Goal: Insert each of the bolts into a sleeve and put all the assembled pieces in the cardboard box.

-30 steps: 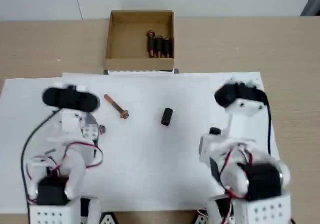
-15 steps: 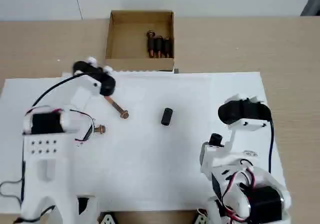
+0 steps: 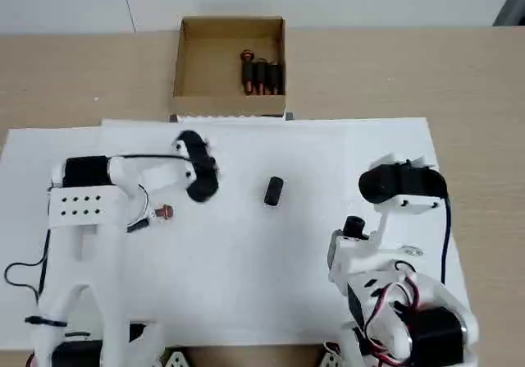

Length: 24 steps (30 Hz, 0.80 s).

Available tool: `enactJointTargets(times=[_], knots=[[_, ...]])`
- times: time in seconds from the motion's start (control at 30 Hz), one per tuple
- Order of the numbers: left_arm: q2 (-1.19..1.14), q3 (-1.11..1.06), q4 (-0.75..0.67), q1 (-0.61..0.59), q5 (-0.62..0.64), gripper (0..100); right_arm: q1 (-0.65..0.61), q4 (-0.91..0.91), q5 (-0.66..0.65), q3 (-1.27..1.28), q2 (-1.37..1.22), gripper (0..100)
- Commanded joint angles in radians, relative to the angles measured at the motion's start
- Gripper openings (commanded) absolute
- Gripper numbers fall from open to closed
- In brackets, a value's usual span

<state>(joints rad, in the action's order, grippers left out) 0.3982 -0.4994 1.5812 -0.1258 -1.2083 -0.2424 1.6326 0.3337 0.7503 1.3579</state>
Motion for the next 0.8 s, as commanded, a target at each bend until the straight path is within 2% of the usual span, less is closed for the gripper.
enactJointTargets(times=[0.0, 0.17, 0.4, 0.77], knots=[[-0.029, 0.035, 0.002, 0.002, -0.121, 1, 0.001, -0.024, -0.012, -0.003, -0.004, 0.2], [-0.094, 0.039, -0.031, 0.000, -0.215, 8, 0.001, -0.024, -0.012, -0.003, -0.004, 0.2], [-0.195, 0.039, -0.180, 0.017, -0.219, 9, 0.004, -0.024, -0.012, -0.003, -0.004, 0.2], [-0.327, 0.039, -0.292, 0.040, -0.219, 9, 0.002, -0.024, -0.012, -0.003, -0.004, 0.2]])
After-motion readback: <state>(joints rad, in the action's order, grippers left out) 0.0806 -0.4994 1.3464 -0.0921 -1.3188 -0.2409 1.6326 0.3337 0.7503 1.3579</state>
